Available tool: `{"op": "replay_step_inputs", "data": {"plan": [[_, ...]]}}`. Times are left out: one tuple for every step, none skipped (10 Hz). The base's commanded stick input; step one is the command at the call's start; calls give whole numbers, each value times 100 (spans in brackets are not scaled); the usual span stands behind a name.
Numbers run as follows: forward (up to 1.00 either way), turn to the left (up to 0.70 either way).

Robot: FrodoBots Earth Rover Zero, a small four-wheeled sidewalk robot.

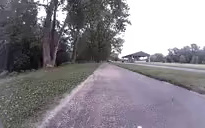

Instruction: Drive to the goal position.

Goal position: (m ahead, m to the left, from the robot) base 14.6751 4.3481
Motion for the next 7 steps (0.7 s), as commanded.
{"op": "replay_step_inputs", "data": {"plan": [[3, 0], [3, 0], [3, 0], [4, 0], [4, 0], [4, 0], [4, 0]]}}
